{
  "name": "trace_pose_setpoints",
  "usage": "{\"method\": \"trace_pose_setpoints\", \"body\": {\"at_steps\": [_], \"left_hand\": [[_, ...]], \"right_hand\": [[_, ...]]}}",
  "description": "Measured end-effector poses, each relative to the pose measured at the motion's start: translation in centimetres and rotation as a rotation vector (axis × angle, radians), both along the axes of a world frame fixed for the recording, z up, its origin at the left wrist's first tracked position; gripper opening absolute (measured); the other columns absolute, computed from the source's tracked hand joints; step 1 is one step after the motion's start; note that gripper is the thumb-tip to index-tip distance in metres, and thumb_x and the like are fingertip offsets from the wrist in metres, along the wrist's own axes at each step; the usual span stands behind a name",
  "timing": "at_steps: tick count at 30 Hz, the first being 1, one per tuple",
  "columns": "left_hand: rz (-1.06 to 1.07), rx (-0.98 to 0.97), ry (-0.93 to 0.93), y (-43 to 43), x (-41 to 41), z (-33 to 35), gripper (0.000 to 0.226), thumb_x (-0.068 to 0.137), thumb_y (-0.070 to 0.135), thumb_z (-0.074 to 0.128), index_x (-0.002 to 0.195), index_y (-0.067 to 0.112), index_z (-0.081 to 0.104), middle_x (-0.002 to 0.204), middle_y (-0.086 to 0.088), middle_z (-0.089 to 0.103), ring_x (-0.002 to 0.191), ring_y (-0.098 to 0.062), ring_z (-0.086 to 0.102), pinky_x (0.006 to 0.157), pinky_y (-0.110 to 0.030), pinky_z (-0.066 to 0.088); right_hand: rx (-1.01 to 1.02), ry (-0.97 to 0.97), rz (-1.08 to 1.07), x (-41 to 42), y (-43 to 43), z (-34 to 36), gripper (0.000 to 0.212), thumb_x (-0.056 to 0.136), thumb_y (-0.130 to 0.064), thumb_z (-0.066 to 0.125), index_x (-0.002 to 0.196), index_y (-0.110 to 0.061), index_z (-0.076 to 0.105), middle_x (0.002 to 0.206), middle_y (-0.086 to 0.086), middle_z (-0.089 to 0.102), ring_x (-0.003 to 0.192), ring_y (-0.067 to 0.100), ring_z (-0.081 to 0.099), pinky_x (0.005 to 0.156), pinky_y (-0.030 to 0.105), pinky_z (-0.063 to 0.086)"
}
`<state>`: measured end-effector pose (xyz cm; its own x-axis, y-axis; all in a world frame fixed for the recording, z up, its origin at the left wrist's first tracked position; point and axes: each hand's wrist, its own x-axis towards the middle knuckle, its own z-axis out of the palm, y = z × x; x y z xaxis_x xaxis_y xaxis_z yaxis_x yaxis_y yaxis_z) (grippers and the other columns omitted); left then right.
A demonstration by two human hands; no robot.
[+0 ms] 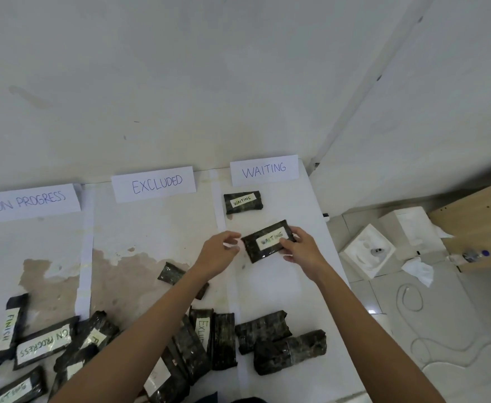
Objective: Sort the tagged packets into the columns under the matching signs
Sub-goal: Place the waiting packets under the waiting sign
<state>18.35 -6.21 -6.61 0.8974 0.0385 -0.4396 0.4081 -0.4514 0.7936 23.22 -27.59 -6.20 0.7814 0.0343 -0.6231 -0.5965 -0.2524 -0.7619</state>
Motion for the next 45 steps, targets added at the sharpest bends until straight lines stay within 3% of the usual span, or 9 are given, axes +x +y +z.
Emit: {"method": "trace_pose_setpoints", "body": {"at_steps": [5, 9, 13, 17, 22, 27, 38, 43, 45], "left_hand": [[-0.052, 0.133, -0.109, 0.4, 3.6, -0.7, 0.041, 0.088, 0.011, 0.057, 0.127, 0.020, 0.054, 0.131, -0.002, 0.049, 0.120, -0.020, 0.046, 0.100, -0.026, 0.036], [-0.135, 0.276, -0.137, 0.7, 5.9, -1.7, 0.049, 0.086, 0.009, 0.055, 0.134, 0.017, 0.047, 0.142, -0.007, 0.040, 0.128, -0.028, 0.037, 0.105, -0.036, 0.036], [-0.281, 0.547, -0.175, 0.7, 7.3, -3.0, 0.060, 0.087, 0.015, 0.054, 0.143, 0.016, 0.032, 0.154, -0.009, 0.020, 0.139, -0.030, 0.022, 0.112, -0.041, 0.024], [-0.378, 0.650, -0.169, 0.4, 8.1, -4.1, 0.065, 0.087, 0.017, 0.054, 0.145, 0.014, 0.026, 0.156, -0.010, 0.015, 0.141, -0.030, 0.017, 0.114, -0.040, 0.018], [-0.400, 0.660, -0.116, 0.1, 8.3, -4.7, 0.066, 0.085, 0.019, 0.054, 0.145, 0.016, 0.026, 0.155, -0.011, 0.013, 0.137, -0.031, 0.023, 0.112, -0.040, 0.022], [-0.382, 0.641, -0.154, 0.0, 7.9, -3.7, 0.064, 0.087, 0.019, 0.053, 0.145, 0.015, 0.026, 0.154, -0.010, 0.017, 0.138, -0.029, 0.023, 0.113, -0.039, 0.022], [-0.409, 0.561, -0.056, -0.5, -1.5, -1.3, 0.042, 0.093, 0.026, 0.044, 0.135, 0.022, 0.044, 0.133, 0.000, 0.051, 0.120, -0.020, 0.048, 0.099, -0.036, 0.038], [-0.428, 0.505, -0.059, -1.1, -6.3, -1.4, 0.039, 0.093, 0.025, 0.044, 0.131, 0.020, 0.048, 0.128, 0.001, 0.056, 0.115, -0.017, 0.053, 0.095, -0.034, 0.045], [-0.444, 0.500, -0.063, -1.4, -8.2, -1.6, 0.038, 0.093, 0.024, 0.044, 0.130, 0.020, 0.050, 0.127, 0.000, 0.056, 0.114, -0.018, 0.053, 0.093, -0.034, 0.046]], "right_hand": [[-0.028, -0.046, -0.228, 5.7, -1.2, -1.8, 0.040, 0.093, -0.003, 0.053, 0.129, -0.018, 0.042, 0.106, 0.011, 0.063, 0.067, 0.016, 0.062, 0.066, 0.028, 0.053], [-0.031, -0.053, -0.302, 10.0, -1.2, -3.0, 0.043, 0.093, -0.002, 0.052, 0.131, -0.018, 0.038, 0.105, 0.012, 0.061, 0.064, 0.016, 0.060, 0.061, 0.026, 0.051], [-0.102, -0.081, -0.276, 12.6, -0.9, -4.3, 0.044, 0.092, -0.002, 0.051, 0.132, -0.017, 0.040, 0.110, 0.013, 0.059, 0.082, 0.023, 0.062, 0.057, 0.021, 0.054], [-0.386, -0.203, -0.094, 13.3, -0.6, -5.4, 0.041, 0.090, -0.009, 0.054, 0.130, -0.010, 0.045, 0.111, 0.007, 0.058, 0.092, 0.020, 0.056, 0.076, 0.025, 0.044], [-0.539, -0.235, -0.018, 13.3, -0.2, -6.1, 0.044, 0.091, -0.013, 0.056, 0.132, -0.004, 0.043, 0.127, 0.018, 0.042, 0.107, 0.030, 0.054, 0.093, 0.029, 0.040], [-0.550, -0.220, -0.026, 12.5, -0.8, -5.5, 0.050, 0.091, -0.013, 0.056, 0.137, -0.006, 0.036, 0.137, 0.019, 0.028, 0.110, 0.031, 0.052, 0.093, 0.027, 0.038], [-0.512, -0.306, 0.397, 1.9, -2.3, -2.9, 0.033, 0.090, -0.010, 0.057, 0.122, -0.010, 0.055, 0.114, 0.011, 0.056, 0.095, 0.016, 0.052, 0.080, 0.019, 0.036], [-0.480, -0.294, 0.590, -4.4, -2.9, -2.5, 0.024, 0.091, -0.013, 0.055, 0.114, -0.014, 0.060, 0.106, 0.006, 0.060, 0.074, 0.008, 0.054, 0.060, 0.008, 0.041], [-0.476, -0.264, 0.741, -7.0, -2.6, -2.2, 0.031, 0.086, -0.015, 0.062, 0.116, -0.017, 0.058, 0.106, 0.003, 0.058, 0.083, 0.012, 0.055, 0.073, 0.016, 0.046]]}}
